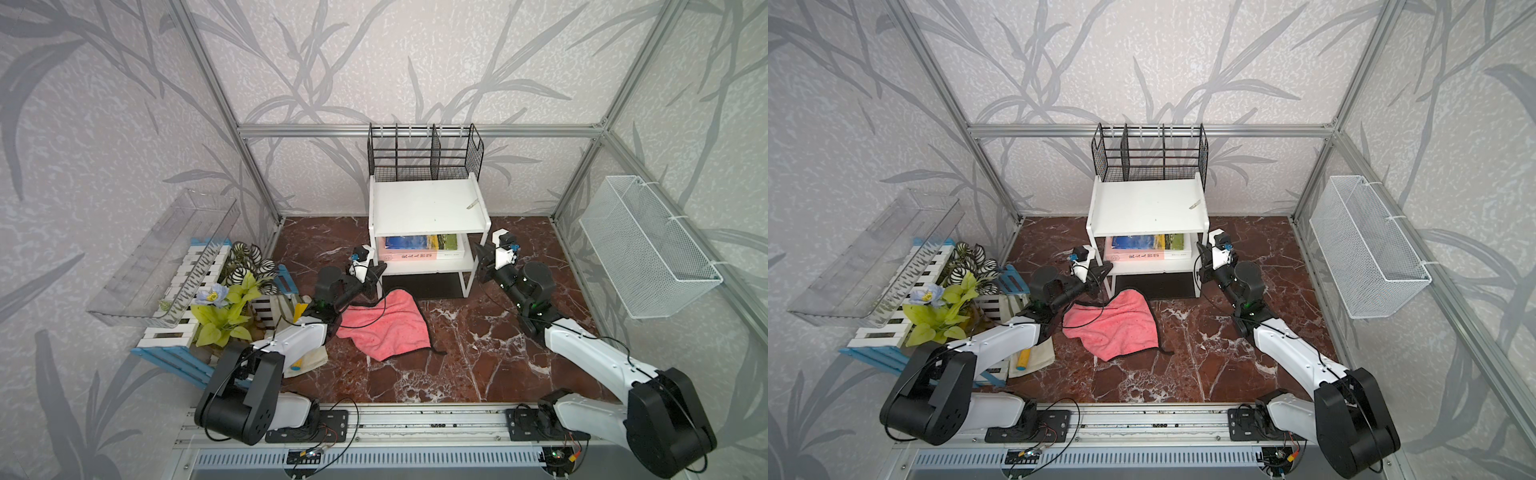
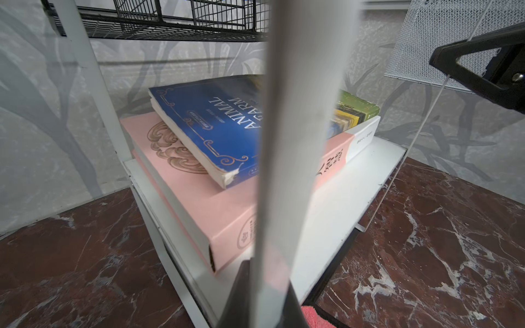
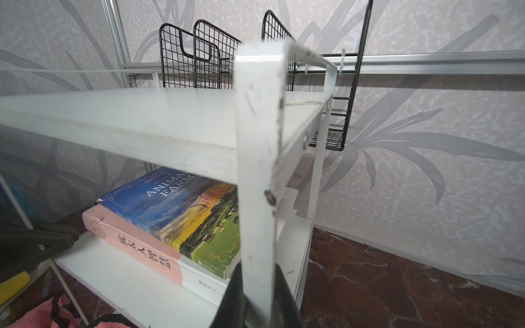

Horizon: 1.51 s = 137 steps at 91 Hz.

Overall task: Wipe the bookshelf clean with a cloth
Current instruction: Move the shelf to the center of the board, then pick up the cleaning item at the center of the board.

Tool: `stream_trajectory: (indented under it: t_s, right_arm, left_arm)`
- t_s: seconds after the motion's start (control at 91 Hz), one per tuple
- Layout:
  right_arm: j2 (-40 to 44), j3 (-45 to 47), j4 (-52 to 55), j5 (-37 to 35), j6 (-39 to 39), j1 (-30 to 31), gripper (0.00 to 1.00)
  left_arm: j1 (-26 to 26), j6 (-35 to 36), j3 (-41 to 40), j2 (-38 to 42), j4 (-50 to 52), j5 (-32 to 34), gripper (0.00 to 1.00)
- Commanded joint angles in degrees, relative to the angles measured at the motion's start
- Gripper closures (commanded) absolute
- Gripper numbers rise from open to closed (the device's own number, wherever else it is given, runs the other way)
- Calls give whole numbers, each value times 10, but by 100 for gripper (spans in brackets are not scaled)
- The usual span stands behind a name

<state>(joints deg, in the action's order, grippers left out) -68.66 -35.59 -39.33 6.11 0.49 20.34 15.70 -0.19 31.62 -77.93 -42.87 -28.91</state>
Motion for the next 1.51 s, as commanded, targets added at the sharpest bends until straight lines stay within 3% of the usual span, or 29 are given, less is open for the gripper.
stream_trajectory:
  t_s: [0.0, 0.022, 0.055, 0.088, 0.143, 0.198, 0.275, 0.33, 0.429, 0.539, 0.627, 0.781, 0.913, 1.099, 1.264, 1.374, 1.44, 1.495]
  right_arm:
    - [-31, 1, 76, -78, -3, -35, 99]
    - [-33, 2, 74, -74, -1, -35, 97]
    - [-34, 2, 72, -70, 0, -35, 90]
    - [-34, 2, 75, -68, 1, -35, 76]
    - [-27, 1, 87, -70, 1, -35, 54]
    - [-11, 4, 104, -80, 12, -35, 38]
    - [17, 18, 127, -129, 65, -35, 19]
    - [43, 29, 157, -162, 110, -36, 11]
    - [97, 33, 270, -169, 192, -37, 6]
    - [169, 63, 374, -76, 246, -36, 4]
    - [207, 116, 365, -7, 289, 13, 3]
    - [221, 173, 319, -115, 292, 153, 0]
    - [187, 170, 305, -93, 259, 186, 0]
    - [140, 150, 329, -108, 210, 205, 0]
    - [143, 157, 318, -205, 263, 202, 1]
    - [136, 175, 227, -63, 201, 200, 1]
    - [101, 156, 230, 35, 163, 202, 1]
    - [68, 139, 247, 74, 136, 209, 1]
  left_arm:
    - [2, -119, 48, -25, 30, 48, 100]
    - [2, -120, 53, -27, 36, 54, 94]
    - [1, -125, 55, -28, 47, 60, 77]
    - [2, -129, 50, -20, 52, 61, 59]
    - [2, -136, 23, 9, 51, 67, 43]
    - [4, -149, -19, 64, 59, 105, 15]
    - [5, -186, -74, 140, 96, 170, 3]
    - [6, -227, -95, 194, 169, 209, 1]
    - [6, -345, -120, 280, 325, 271, 0]
    - [6, -441, -165, 332, 412, 244, 0]
    - [6, -456, -156, 307, 492, 244, 0]
    - [11, -425, -90, 180, 621, 258, 0]
    - [43, -416, -77, 111, 586, 217, 0]
    - [136, -416, -3, 35, 573, 264, 0]
    - [187, -399, 34, 11, 590, 308, 0]
    - [200, -395, 37, -55, 583, 286, 1]
    - [226, -388, 44, -81, 548, 254, 16]
    - [256, -382, 54, -90, 508, 220, 24]
